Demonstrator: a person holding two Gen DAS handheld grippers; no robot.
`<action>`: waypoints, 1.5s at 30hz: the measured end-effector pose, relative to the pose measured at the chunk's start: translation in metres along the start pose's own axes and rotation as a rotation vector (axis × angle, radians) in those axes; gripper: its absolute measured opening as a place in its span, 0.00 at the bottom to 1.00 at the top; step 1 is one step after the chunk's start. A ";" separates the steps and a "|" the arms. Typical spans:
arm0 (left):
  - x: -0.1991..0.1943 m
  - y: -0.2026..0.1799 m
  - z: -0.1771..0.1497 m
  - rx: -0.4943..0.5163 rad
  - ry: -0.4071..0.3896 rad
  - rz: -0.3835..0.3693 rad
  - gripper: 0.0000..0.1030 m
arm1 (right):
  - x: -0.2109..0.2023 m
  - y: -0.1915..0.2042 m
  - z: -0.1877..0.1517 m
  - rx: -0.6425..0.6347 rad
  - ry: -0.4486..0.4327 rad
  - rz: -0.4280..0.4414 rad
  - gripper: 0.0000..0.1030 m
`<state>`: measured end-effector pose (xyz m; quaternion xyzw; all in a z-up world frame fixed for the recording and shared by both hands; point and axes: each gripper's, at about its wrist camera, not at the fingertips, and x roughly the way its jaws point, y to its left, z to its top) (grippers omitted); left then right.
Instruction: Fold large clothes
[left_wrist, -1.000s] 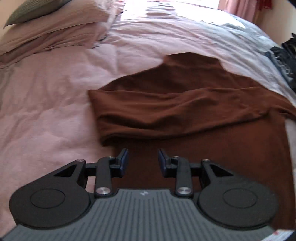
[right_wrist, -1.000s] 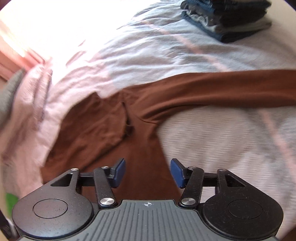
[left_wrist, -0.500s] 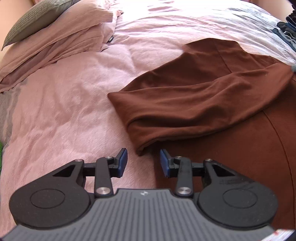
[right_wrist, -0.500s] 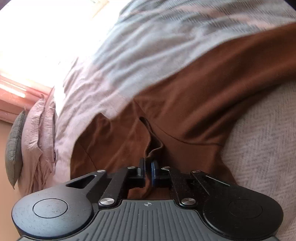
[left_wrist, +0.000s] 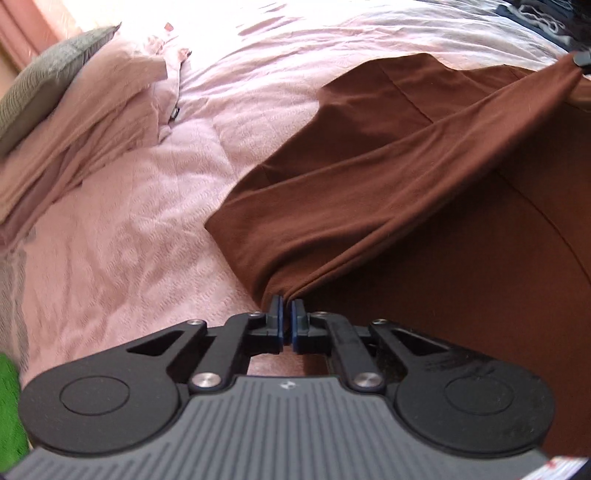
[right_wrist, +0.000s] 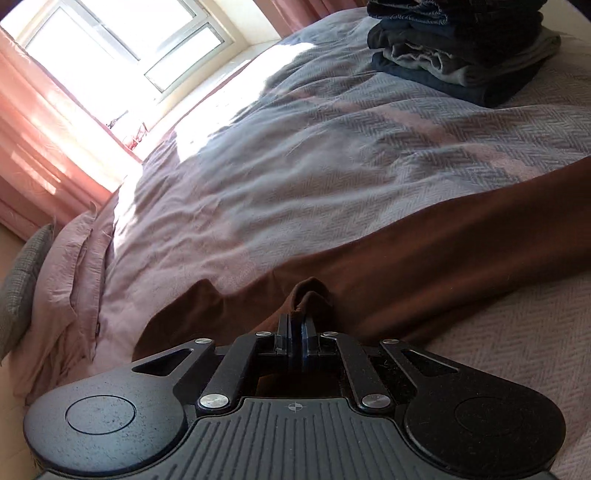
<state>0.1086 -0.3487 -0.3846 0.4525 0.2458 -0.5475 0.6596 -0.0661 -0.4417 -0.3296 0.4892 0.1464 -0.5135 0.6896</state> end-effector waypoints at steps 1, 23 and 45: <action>-0.002 -0.001 -0.001 0.025 -0.005 0.006 0.03 | -0.001 -0.002 -0.001 0.001 0.002 0.003 0.01; -0.021 -0.012 0.063 -0.434 0.103 -0.233 0.20 | -0.124 -0.263 0.015 0.707 -0.266 -0.297 0.31; -0.047 0.020 0.043 -0.638 0.119 -0.241 0.24 | -0.144 -0.046 0.141 -0.062 -0.486 -0.019 0.00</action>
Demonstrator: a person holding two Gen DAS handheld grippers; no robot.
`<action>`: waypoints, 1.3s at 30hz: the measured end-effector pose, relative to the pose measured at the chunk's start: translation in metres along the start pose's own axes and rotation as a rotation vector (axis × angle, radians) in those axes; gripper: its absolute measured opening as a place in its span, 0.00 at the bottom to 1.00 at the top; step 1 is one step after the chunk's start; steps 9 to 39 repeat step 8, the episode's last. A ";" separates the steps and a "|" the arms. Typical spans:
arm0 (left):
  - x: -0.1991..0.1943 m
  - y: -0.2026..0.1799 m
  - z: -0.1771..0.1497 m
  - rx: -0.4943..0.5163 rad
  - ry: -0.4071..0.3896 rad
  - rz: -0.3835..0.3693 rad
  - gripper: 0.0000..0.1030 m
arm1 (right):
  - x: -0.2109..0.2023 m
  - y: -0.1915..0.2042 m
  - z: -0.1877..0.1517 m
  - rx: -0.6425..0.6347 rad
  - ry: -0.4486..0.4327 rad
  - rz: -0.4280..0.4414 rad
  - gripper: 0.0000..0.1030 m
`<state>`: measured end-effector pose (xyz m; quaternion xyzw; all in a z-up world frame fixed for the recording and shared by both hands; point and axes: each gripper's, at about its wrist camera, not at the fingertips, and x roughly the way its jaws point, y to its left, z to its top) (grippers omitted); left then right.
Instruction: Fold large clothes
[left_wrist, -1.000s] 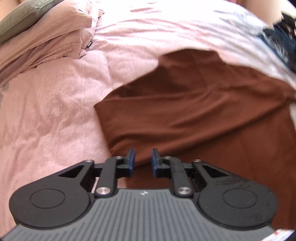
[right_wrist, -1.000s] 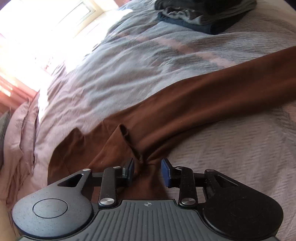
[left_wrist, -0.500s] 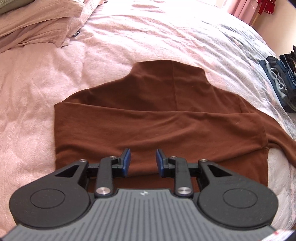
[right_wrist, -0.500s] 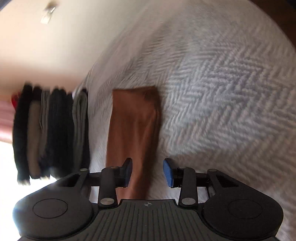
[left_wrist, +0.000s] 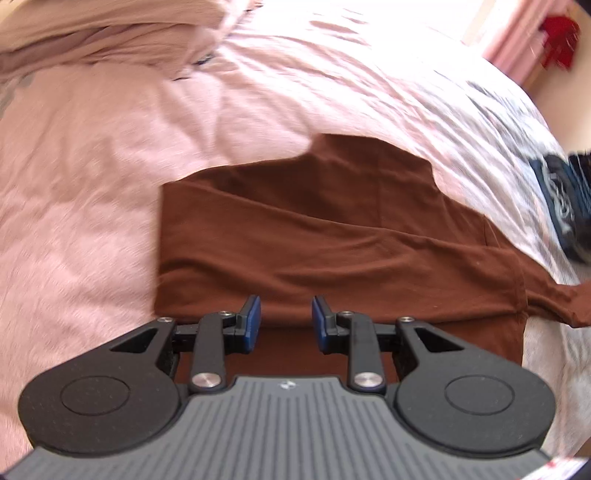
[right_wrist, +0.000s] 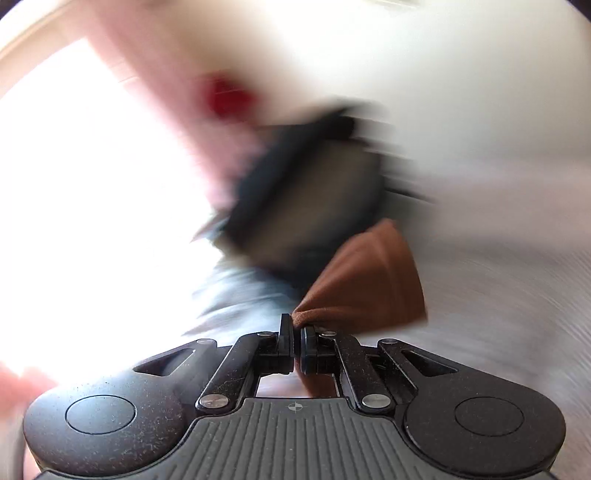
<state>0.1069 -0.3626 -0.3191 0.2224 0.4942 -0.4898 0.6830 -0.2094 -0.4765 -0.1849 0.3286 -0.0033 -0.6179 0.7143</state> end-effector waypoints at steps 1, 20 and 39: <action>-0.003 0.007 -0.002 -0.013 -0.003 0.000 0.24 | -0.004 0.042 -0.006 -0.096 0.004 0.086 0.00; -0.024 0.061 -0.017 -0.121 -0.008 0.026 0.24 | -0.042 0.258 -0.147 -0.701 0.230 0.586 0.05; -0.024 0.061 -0.017 -0.121 -0.008 0.026 0.24 | -0.042 0.258 -0.147 -0.701 0.230 0.586 0.05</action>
